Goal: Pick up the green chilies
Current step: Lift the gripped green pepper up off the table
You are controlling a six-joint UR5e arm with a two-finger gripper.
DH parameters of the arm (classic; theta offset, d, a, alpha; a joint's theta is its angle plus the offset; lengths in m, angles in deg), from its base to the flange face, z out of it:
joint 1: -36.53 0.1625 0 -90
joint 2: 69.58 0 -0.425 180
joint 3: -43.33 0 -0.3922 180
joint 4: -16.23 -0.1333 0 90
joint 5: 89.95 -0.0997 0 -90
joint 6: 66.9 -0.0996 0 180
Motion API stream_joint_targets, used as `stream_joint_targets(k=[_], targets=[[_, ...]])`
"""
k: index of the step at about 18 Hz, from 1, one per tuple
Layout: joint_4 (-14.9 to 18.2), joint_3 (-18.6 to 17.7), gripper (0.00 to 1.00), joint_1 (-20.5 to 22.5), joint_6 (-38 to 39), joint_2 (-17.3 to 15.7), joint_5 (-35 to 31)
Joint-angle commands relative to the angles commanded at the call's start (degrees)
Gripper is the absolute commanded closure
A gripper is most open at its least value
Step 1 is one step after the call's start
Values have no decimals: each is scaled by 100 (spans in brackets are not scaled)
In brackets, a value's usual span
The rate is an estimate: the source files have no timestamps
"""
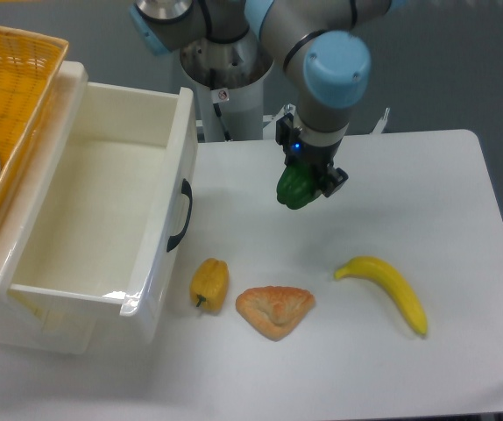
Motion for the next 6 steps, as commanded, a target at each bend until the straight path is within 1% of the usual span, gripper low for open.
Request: stream_joint_targets(k=[6], targets=[[53, -35, 60, 35, -18, -9, -35]])
